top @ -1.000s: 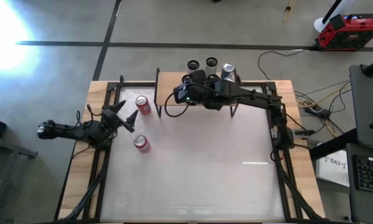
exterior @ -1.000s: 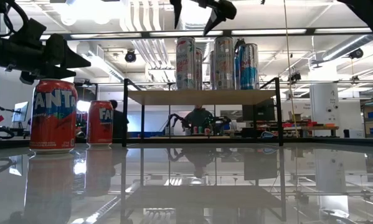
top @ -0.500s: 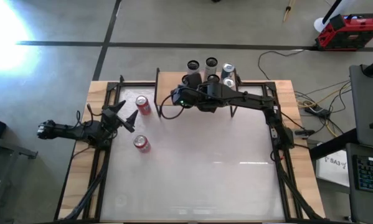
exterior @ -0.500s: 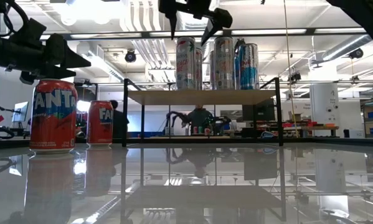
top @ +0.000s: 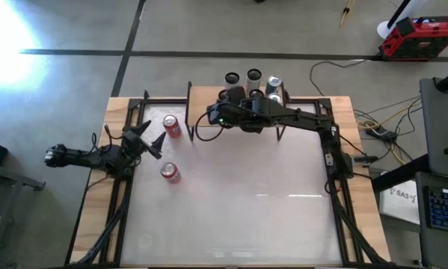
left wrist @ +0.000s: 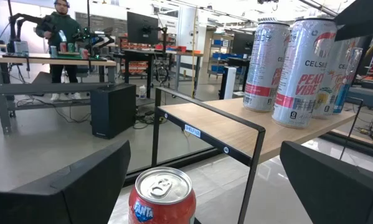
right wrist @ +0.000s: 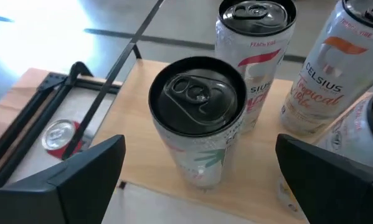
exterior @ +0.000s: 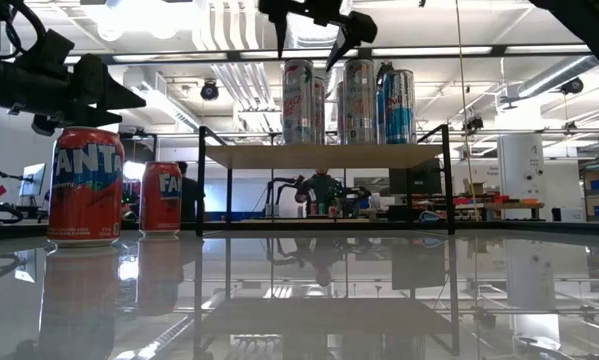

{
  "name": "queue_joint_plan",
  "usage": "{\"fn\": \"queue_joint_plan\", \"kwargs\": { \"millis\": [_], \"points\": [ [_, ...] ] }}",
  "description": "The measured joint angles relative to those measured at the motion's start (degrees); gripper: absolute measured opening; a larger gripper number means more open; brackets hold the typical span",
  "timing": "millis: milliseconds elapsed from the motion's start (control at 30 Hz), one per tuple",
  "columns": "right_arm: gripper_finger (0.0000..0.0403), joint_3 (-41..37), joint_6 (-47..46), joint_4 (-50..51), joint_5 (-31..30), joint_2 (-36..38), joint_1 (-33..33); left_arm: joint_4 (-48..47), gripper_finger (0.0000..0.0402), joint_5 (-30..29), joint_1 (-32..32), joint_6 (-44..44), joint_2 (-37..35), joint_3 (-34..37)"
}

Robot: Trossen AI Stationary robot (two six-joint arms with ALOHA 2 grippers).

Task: Place canned beverage on shelf
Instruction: Adjust the white pink soda can

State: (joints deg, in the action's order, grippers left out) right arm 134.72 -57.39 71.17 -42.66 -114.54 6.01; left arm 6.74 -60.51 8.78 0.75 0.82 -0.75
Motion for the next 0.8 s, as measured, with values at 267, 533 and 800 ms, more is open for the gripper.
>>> {"fn": "queue_joint_plan", "kwargs": {
  "millis": [267, 533, 800],
  "points": [
    [0.0400, 0.0, 0.4, -0.1, 2.7, 0.7, 1.9, 0.0, 0.0398, 0.0, 0.0, 0.0, 0.0, 0.0],
    [0.0400, 0.0, -0.7, -0.9, 1.0, -1.0, 2.3, 0.0, 0.0398, 0.0, 0.0, 0.0, 0.0, 0.0],
    [0.0400, 0.0, -1.0, -1.5, 0.1, -2.3, 3.0, 0.0, 0.0398, 0.0, 0.0, 0.0, 0.1, 0.0]
  ]
}}
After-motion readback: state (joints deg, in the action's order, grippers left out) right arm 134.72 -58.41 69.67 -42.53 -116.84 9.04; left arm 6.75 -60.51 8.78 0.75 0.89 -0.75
